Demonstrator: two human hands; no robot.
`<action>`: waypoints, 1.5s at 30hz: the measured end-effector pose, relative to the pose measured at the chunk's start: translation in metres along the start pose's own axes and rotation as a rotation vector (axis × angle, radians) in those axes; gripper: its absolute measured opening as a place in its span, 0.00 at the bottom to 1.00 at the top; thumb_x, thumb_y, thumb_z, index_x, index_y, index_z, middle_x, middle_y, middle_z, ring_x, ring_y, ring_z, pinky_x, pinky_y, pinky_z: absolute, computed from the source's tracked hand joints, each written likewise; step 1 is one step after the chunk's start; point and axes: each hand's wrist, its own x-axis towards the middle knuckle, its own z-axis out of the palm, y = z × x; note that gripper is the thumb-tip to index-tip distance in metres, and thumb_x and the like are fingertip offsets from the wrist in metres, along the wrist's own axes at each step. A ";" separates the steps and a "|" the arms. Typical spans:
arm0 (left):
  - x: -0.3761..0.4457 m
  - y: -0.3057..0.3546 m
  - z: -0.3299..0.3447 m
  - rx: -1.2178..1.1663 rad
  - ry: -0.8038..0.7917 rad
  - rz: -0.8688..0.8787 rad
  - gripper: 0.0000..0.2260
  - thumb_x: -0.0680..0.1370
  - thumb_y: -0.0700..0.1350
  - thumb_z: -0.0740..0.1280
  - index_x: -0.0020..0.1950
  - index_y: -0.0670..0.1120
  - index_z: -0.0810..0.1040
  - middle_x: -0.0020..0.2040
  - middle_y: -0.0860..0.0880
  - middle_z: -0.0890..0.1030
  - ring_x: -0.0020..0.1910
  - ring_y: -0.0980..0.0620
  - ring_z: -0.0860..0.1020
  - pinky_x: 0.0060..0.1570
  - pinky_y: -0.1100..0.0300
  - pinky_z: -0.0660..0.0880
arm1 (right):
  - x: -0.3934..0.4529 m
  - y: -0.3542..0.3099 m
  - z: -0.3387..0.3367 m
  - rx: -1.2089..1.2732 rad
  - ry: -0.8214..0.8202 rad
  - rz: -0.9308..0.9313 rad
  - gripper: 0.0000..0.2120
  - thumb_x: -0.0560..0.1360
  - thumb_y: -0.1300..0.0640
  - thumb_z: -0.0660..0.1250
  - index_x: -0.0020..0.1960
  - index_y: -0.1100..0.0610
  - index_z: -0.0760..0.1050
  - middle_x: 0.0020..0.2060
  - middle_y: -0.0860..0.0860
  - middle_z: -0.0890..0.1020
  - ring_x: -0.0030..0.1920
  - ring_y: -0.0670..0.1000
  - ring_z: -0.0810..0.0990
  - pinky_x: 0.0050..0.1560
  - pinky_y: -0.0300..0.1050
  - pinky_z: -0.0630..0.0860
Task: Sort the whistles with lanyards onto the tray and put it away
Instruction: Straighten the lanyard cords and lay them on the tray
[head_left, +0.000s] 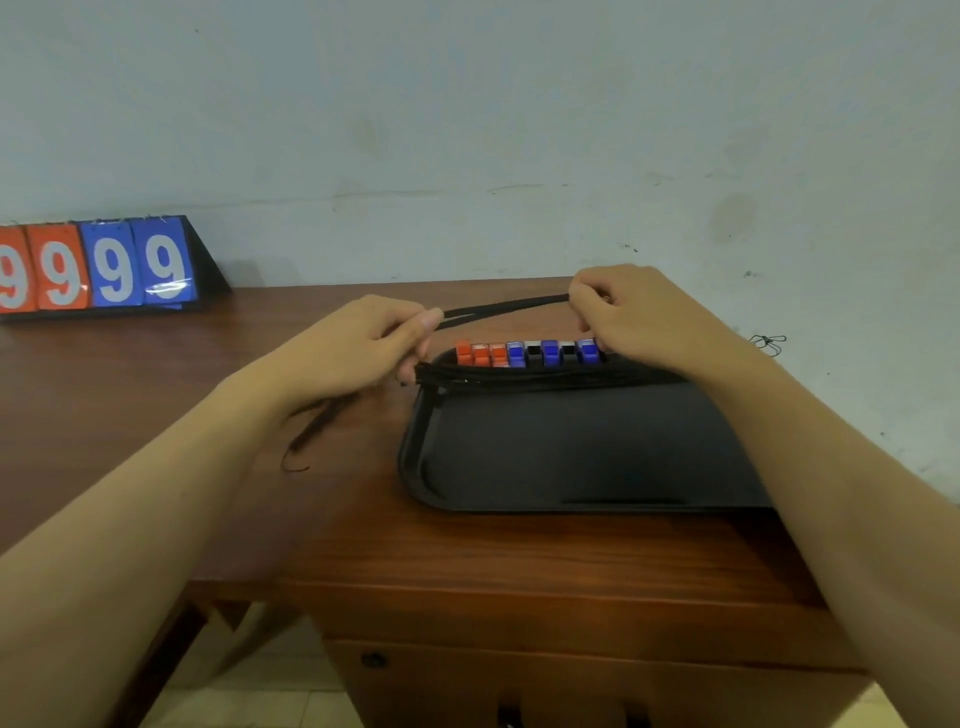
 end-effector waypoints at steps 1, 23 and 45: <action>-0.003 -0.003 -0.004 0.019 0.011 -0.003 0.22 0.85 0.59 0.53 0.40 0.48 0.75 0.32 0.50 0.80 0.35 0.53 0.81 0.44 0.57 0.74 | 0.001 0.003 0.000 -0.013 0.007 0.014 0.15 0.80 0.53 0.55 0.40 0.58 0.75 0.37 0.53 0.82 0.35 0.51 0.77 0.38 0.46 0.72; -0.039 -0.058 0.034 0.088 0.186 -0.098 0.14 0.84 0.56 0.57 0.43 0.53 0.75 0.34 0.52 0.77 0.32 0.54 0.75 0.33 0.60 0.65 | -0.043 0.052 -0.027 -0.465 0.264 0.325 0.15 0.82 0.49 0.56 0.47 0.52 0.79 0.41 0.53 0.80 0.40 0.57 0.77 0.39 0.47 0.71; -0.037 -0.076 0.039 -0.122 0.277 -0.170 0.18 0.79 0.65 0.62 0.43 0.55 0.83 0.36 0.54 0.80 0.39 0.55 0.79 0.45 0.55 0.76 | -0.053 0.051 0.001 -0.334 0.496 0.412 0.15 0.84 0.50 0.56 0.54 0.54 0.79 0.43 0.52 0.81 0.39 0.54 0.76 0.41 0.46 0.70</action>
